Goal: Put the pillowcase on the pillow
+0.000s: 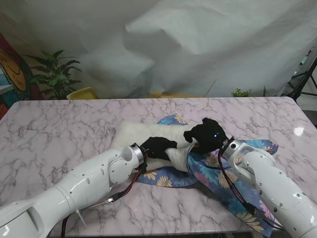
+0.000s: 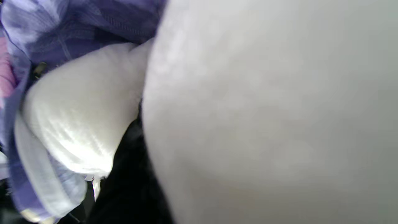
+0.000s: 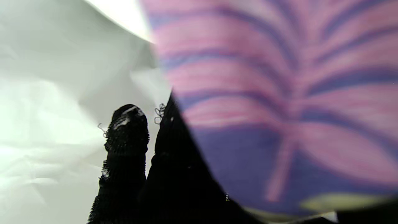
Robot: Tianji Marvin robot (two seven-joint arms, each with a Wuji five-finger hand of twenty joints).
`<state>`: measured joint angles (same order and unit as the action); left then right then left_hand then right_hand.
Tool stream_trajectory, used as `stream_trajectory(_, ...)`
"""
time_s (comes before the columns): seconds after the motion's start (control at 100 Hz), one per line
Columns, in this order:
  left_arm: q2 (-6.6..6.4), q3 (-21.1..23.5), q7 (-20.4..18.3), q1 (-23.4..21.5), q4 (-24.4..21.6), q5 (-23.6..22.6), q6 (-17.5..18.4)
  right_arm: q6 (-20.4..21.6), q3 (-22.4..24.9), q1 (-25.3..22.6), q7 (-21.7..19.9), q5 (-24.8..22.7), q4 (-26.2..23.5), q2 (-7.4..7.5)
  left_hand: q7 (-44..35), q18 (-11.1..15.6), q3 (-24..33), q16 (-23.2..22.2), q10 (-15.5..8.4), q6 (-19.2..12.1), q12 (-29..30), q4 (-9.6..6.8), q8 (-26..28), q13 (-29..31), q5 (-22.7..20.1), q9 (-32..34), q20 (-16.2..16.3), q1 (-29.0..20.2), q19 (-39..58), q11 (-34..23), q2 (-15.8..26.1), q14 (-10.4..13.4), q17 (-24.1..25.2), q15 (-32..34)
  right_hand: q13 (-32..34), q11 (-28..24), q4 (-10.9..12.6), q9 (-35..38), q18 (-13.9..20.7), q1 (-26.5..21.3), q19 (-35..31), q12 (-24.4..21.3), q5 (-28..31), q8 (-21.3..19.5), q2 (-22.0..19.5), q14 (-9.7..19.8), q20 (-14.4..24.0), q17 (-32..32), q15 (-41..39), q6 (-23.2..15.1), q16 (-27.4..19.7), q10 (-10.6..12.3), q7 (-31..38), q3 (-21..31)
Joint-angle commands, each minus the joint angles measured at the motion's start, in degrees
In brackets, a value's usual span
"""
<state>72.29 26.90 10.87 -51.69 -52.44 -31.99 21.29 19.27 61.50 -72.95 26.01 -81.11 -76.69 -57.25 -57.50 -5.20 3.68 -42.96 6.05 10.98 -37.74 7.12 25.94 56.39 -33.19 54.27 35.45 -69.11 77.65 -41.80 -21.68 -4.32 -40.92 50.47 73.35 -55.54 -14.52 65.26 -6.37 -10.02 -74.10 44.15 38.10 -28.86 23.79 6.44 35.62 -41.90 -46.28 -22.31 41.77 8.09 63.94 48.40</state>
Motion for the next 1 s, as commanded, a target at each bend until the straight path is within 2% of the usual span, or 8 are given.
stream_trajectory(0.0,-1.00,-0.48,-1.04,-1.07,1.49,-0.51,0.68,1.12,1.20,0.59,-2.99,1.33,-0.35,0.94,0.81,-2.03,2.74,-0.57,0.07,3.12,-0.83,-4.35,0.19,7.20,-0.60,5.22,-0.02,-4.85,4.80,-6.83,12.27,4.22,-1.52,8.65,-0.29,2.69,0.03,-1.42,-0.96,-0.49,1.56,-1.34,-2.01,0.41,2.06,2.28,-0.85,2.48,4.43,0.32,-2.00,1.18,-1.28,2.35)
stream_trajectory(0.14,-1.15,-0.51,-1.21,-1.41,1.75,-0.49,1.68,0.80,1.18,1.99,-5.56,-0.57,0.42,1.63,0.89,-1.89,2.65,-0.64,-0.02,2.88,-0.92,-4.42,0.20,7.00,-0.49,5.17,0.00,-4.85,4.77,-6.86,12.34,4.18,-1.33,8.75,-0.82,3.49,-4.58,-2.20,-1.60,-5.72,2.67,-2.08,-4.26,5.58,10.96,2.96,-1.12,3.84,7.01,-2.34,-1.12,2.02,1.36,9.39)
stream_trajectory(0.25,-0.97,-0.91,-0.86,-1.43,2.11,-0.54,2.26,1.55,2.63,1.65,-10.99,-3.06,-1.15,2.30,0.85,-1.74,2.55,-0.74,-0.09,2.63,-1.00,-4.42,0.26,6.88,-0.47,5.12,0.05,-4.85,4.81,-6.89,12.34,4.29,-1.21,8.92,-4.26,6.27,-4.19,-5.56,-2.91,-6.35,5.79,-3.22,-6.36,7.90,14.03,3.66,-1.91,7.38,11.09,-1.85,-2.13,3.08,-0.64,13.05)
stream_trajectory(0.33,-0.76,-1.14,-0.64,-1.44,2.44,-0.38,2.61,2.91,5.03,0.20,-16.20,-3.83,-3.73,2.40,0.81,-1.65,2.53,-0.79,-0.14,2.57,-1.05,-4.44,0.30,6.88,-0.50,5.11,0.10,-4.85,4.85,-6.90,12.36,4.37,-1.19,9.06,-8.95,8.71,3.21,-10.98,-4.30,-1.83,9.41,-4.31,-6.90,2.19,12.06,3.09,-1.69,11.83,15.62,1.47,-3.42,2.26,-8.55,13.70)
stream_trajectory(0.48,-0.63,-1.58,-0.89,-1.29,2.68,-0.16,2.92,5.80,9.75,-3.09,-24.57,-4.75,-8.87,2.38,0.80,-1.55,2.50,-0.80,-0.14,2.38,-1.10,-4.44,0.32,6.89,-0.49,5.16,0.14,-4.85,4.92,-6.91,12.34,4.39,-1.23,9.14,-20.48,15.25,3.55,-23.07,-5.25,2.84,15.67,-8.84,-11.21,4.98,8.01,1.39,-3.25,21.11,24.36,5.22,-9.56,-0.82,-17.99,7.70)
stream_trajectory(0.63,-0.79,-1.49,-1.52,-1.42,2.19,0.07,2.75,7.00,13.27,-6.00,-29.81,-3.39,-12.25,1.97,0.76,-1.55,2.47,-0.82,-0.17,2.18,-1.15,-4.45,0.37,6.88,-0.46,5.15,0.18,-4.85,4.97,-6.90,12.47,4.40,-1.21,9.24,-31.55,20.55,4.49,-32.90,-7.46,7.01,20.54,-15.40,-16.94,7.92,-6.29,-1.00,-6.10,28.32,28.73,8.59,-16.42,-3.74,-25.31,-17.63)
stream_trajectory(0.75,-0.95,-1.43,-1.89,-1.52,1.82,0.09,2.71,7.29,15.72,-8.51,-34.72,-0.92,-15.15,1.53,0.79,-1.55,2.38,-0.83,-0.24,1.97,-1.18,-4.43,0.38,6.84,-0.43,5.13,0.21,-4.85,5.00,-6.89,12.41,4.41,-1.15,9.28,-35.36,22.57,4.88,-35.46,-8.40,16.54,22.75,-17.54,-18.25,8.47,-4.04,-2.04,-7.91,30.89,29.78,9.18,-18.17,-4.42,-28.01,-11.14)
stream_trajectory(0.99,-0.93,-1.45,-2.03,-1.51,1.75,0.18,2.45,8.38,21.64,-14.72,-41.14,5.35,-20.74,0.81,0.81,-1.51,2.32,-0.80,-0.28,1.83,-1.24,-4.43,0.42,6.84,-0.40,5.12,0.26,-4.85,5.08,-6.86,12.51,4.45,-1.15,9.31,-38.13,24.27,4.62,-38.27,-8.74,16.23,24.35,-18.39,-19.44,9.28,-2.91,-2.78,-9.04,32.74,30.90,10.96,-18.81,-5.51,-30.73,-10.13)
